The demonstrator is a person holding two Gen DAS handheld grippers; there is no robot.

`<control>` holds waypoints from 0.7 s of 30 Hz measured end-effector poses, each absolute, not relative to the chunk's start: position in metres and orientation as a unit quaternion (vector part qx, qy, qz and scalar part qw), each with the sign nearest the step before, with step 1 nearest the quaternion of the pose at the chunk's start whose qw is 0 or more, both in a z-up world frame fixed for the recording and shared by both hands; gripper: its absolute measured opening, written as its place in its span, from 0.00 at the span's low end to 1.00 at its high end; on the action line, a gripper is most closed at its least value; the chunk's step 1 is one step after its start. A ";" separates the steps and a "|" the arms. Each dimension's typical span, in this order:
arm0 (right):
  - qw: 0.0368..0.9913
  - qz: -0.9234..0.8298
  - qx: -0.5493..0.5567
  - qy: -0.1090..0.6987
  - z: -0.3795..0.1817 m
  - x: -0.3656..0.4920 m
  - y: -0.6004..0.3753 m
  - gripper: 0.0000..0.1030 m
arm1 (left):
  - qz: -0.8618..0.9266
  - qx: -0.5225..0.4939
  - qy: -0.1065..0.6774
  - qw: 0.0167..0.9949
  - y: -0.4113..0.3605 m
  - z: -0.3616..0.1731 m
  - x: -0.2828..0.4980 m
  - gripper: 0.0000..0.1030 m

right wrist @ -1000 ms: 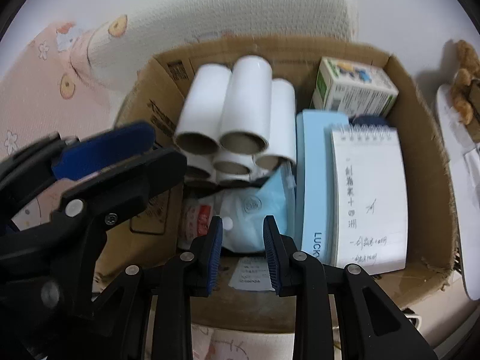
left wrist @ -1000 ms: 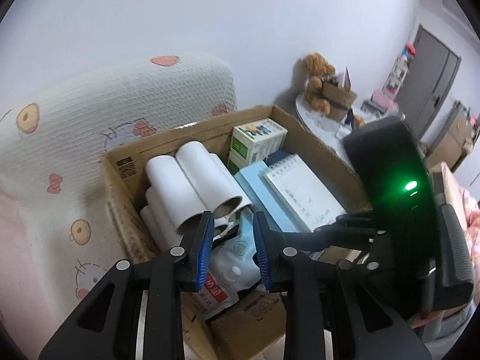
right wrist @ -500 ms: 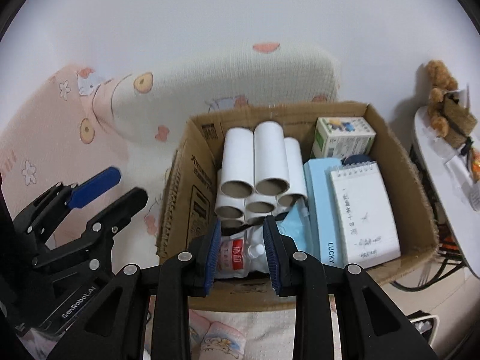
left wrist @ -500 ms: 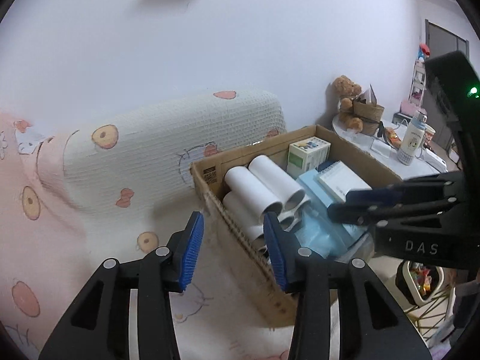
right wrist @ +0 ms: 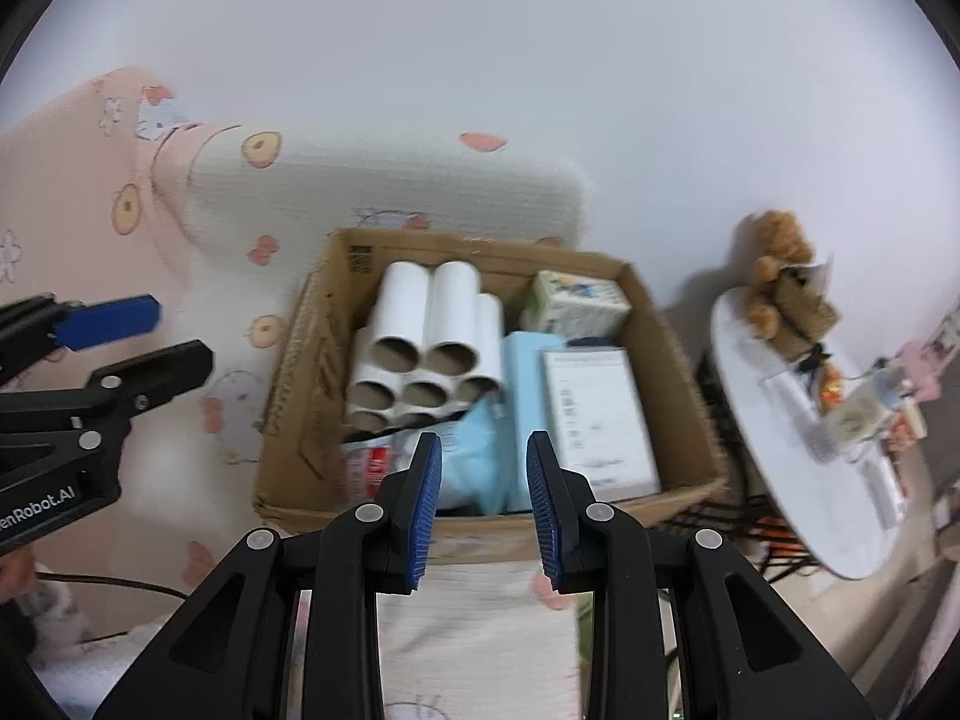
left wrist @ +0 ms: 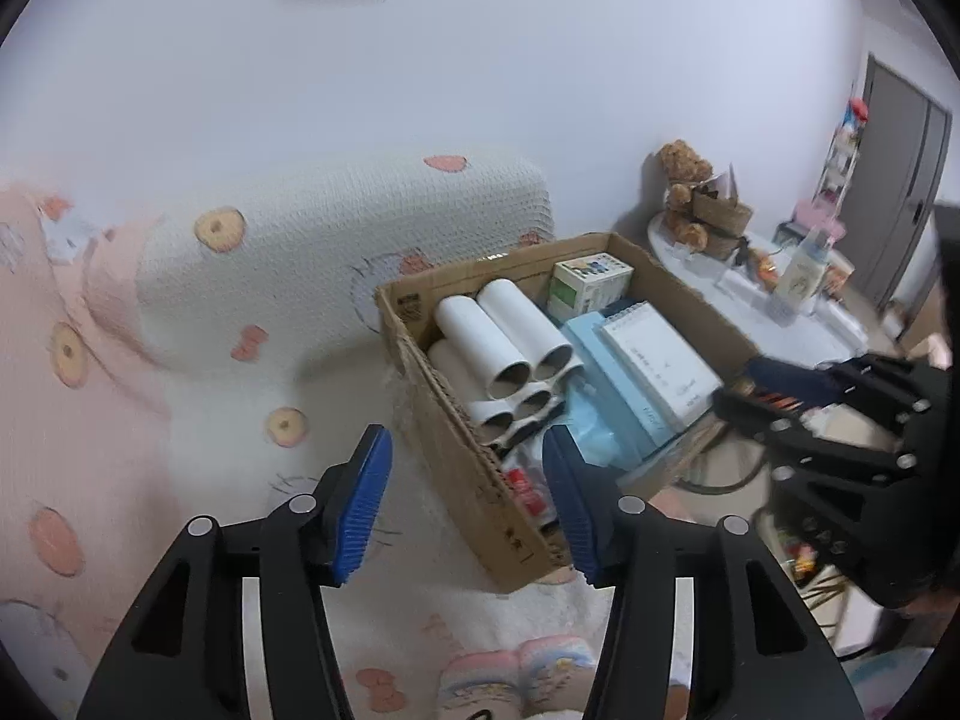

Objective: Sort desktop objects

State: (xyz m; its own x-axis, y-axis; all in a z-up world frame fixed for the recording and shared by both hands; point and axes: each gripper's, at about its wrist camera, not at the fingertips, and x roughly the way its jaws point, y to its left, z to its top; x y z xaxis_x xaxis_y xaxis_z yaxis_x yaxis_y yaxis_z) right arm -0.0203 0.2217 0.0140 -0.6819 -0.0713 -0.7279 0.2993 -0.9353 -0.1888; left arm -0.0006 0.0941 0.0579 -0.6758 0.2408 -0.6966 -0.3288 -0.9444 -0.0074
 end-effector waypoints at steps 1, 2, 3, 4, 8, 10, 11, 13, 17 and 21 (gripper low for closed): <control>0.098 -0.907 0.381 0.150 0.017 -0.016 0.224 0.24 | 0.915 -0.368 0.066 0.150 0.095 0.059 0.001 0.55; 0.096 -0.909 0.377 0.152 0.020 -0.013 0.225 0.24 | 0.917 -0.365 0.070 0.146 0.097 0.060 0.003 0.55; 0.094 -0.910 0.373 0.155 0.022 -0.010 0.226 0.24 | 0.917 -0.364 0.068 0.147 0.097 0.061 0.004 0.55; 0.090 -0.912 0.367 0.160 0.025 -0.005 0.228 0.24 | 0.916 -0.366 0.063 0.152 0.096 0.062 0.004 0.55; 0.072 -0.918 0.350 0.174 0.033 0.007 0.229 0.24 | 0.914 -0.369 0.058 0.157 0.096 0.062 0.005 0.55; 0.068 -0.919 0.344 0.179 0.035 0.011 0.228 0.24 | 0.915 -0.367 0.065 0.156 0.098 0.063 0.007 0.55; 0.067 -0.919 0.343 0.180 0.035 0.012 0.228 0.24 | 0.915 -0.365 0.068 0.157 0.099 0.064 0.009 0.55; 0.064 -0.918 0.344 0.185 0.035 0.013 0.226 0.24 | 0.916 -0.360 0.077 0.159 0.103 0.065 0.012 0.55; 0.066 -0.917 0.346 0.189 0.033 0.014 0.225 0.24 | 0.921 -0.343 0.102 0.155 0.109 0.069 0.019 0.55; 0.068 -0.916 0.347 0.190 0.031 0.013 0.224 0.24 | 0.923 -0.331 0.118 0.156 0.114 0.072 0.024 0.55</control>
